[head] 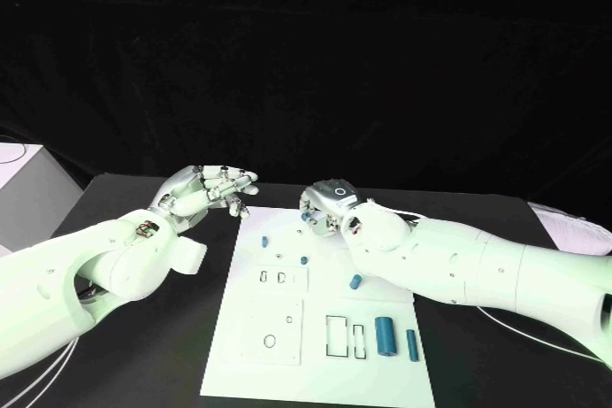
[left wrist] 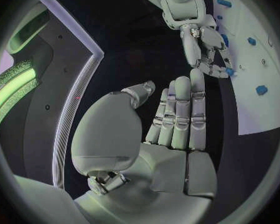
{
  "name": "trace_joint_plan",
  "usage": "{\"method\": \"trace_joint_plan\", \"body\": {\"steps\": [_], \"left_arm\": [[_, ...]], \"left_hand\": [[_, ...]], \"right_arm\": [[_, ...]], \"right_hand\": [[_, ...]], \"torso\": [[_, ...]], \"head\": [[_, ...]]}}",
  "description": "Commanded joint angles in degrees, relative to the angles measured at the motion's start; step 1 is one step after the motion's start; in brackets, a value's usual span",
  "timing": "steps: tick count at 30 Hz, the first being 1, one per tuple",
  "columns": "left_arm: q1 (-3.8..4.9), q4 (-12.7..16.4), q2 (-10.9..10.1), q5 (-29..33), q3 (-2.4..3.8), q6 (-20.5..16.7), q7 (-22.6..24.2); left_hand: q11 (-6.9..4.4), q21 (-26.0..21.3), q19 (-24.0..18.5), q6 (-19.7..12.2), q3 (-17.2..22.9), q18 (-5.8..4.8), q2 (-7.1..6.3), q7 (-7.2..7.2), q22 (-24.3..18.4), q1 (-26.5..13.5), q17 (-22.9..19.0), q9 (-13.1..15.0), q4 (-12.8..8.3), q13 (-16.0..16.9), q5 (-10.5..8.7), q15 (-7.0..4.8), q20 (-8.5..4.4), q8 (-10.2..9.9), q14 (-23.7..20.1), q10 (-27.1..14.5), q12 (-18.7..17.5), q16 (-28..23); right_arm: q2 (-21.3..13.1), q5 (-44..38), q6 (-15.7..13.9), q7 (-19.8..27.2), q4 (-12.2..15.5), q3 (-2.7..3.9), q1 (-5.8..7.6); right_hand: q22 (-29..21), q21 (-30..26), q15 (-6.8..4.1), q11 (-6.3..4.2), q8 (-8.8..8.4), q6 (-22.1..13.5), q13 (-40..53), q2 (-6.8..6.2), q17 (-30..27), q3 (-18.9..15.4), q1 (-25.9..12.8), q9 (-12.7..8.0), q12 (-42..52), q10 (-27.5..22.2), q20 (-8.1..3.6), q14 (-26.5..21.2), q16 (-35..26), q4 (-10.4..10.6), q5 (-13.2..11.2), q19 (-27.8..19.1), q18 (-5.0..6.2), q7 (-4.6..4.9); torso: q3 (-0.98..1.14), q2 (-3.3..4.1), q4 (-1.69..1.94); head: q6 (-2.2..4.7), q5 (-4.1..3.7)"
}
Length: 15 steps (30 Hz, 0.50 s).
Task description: Assemble the parts on the task board
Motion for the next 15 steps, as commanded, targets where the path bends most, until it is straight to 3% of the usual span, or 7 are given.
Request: {"method": "trace_joint_plan", "body": {"steps": [1,15], "left_arm": [[0.09,0.22,-0.05,-0.38,0.06,1.15,0.05],[0.13,0.34,-0.01,-0.46,0.10,1.25,-0.07]], "left_hand": [[0.16,0.29,-0.51,-0.36,0.06,0.22,0.18,-0.13,0.05,0.23,0.05,0.05,-0.02,0.06,-0.29,-0.17,-0.03,-0.27,-0.38,-0.39,0.22,0.20],[0.20,0.42,-0.59,-0.44,0.07,0.22,0.20,-0.11,0.13,0.34,0.11,0.11,-0.06,0.12,-0.29,-0.15,-0.01,-0.29,-0.44,-0.51,0.24,0.29]], "right_arm": [[0.02,-0.65,0.60,0.25,-0.08,0.00,-0.03],[0.69,-0.24,1.51,0.87,-1.34,-0.01,-0.03]], "right_hand": [[0.00,0.36,-0.29,-0.98,0.20,0.35,1.40,0.96,-0.07,0.11,0.57,-0.02,0.15,1.29,-0.09,1.45,0.09,-0.25,0.11,0.41,-0.62,0.08],[-0.58,-0.11,-0.07,-0.68,-0.12,-0.54,1.51,0.32,-0.80,0.03,-0.13,0.30,-0.16,0.39,0.07,1.22,-0.23,-0.15,-0.34,0.05,-0.49,0.32]], "torso": [[0.03,-0.02,-0.17],[0.03,0.12,-0.09]], "head": [[-0.14,0.18],[-0.16,0.24]]}}
